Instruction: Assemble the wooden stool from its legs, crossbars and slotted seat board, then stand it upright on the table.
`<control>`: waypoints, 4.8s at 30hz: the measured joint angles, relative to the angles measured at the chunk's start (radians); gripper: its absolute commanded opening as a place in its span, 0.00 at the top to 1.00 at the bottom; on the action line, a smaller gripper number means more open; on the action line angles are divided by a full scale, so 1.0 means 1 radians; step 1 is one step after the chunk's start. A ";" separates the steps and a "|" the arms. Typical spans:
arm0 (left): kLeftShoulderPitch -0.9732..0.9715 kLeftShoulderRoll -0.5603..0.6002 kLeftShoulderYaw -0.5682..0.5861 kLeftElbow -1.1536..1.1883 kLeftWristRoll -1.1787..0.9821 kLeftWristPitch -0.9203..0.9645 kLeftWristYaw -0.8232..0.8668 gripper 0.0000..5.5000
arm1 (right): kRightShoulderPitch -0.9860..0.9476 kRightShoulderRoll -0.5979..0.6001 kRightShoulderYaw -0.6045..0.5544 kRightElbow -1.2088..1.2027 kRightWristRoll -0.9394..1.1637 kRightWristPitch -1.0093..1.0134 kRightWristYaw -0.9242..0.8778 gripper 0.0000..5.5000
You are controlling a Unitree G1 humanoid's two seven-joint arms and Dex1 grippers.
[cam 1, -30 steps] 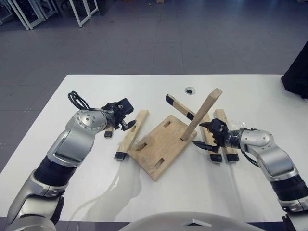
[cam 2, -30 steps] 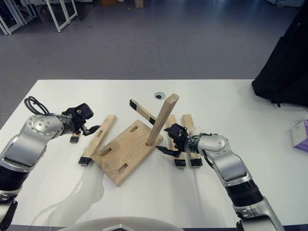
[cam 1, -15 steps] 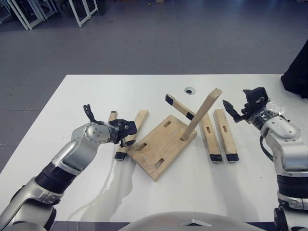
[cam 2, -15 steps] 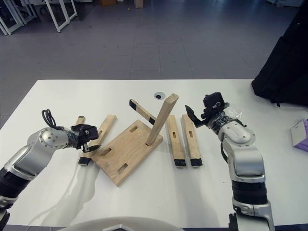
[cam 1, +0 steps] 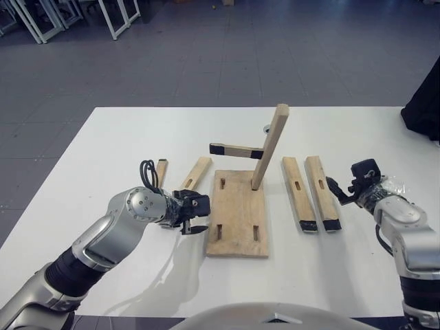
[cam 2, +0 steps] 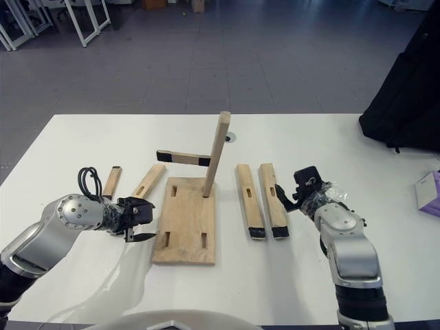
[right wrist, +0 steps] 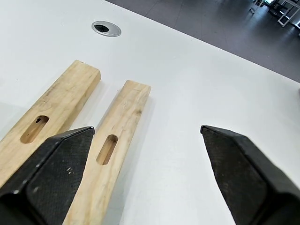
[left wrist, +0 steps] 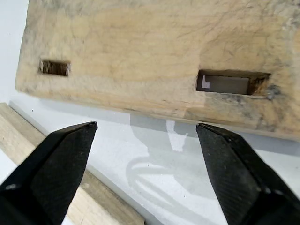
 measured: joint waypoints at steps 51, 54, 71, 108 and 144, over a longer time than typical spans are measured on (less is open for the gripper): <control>-0.146 -0.519 0.661 -0.237 -0.550 0.716 0.078 0.29 | -0.203 0.146 -0.186 -0.121 0.241 0.152 -0.043 0.63; -0.278 -0.640 0.910 -0.078 -0.742 0.797 0.034 0.29 | -0.316 0.212 -0.255 -0.170 0.557 0.236 0.044 0.63; -0.353 -0.715 1.071 0.241 -1.176 0.812 0.179 0.36 | -0.442 0.217 -0.001 -0.129 1.116 0.403 0.075 0.63; 0.081 -0.356 0.723 0.285 -0.967 0.054 0.133 0.63 | -0.036 -0.325 0.520 -0.216 0.293 -0.052 -0.033 0.32; 0.050 -0.394 0.677 0.493 -0.840 -0.258 0.028 0.63 | -0.058 -0.280 0.561 -0.244 0.000 0.001 0.248 0.32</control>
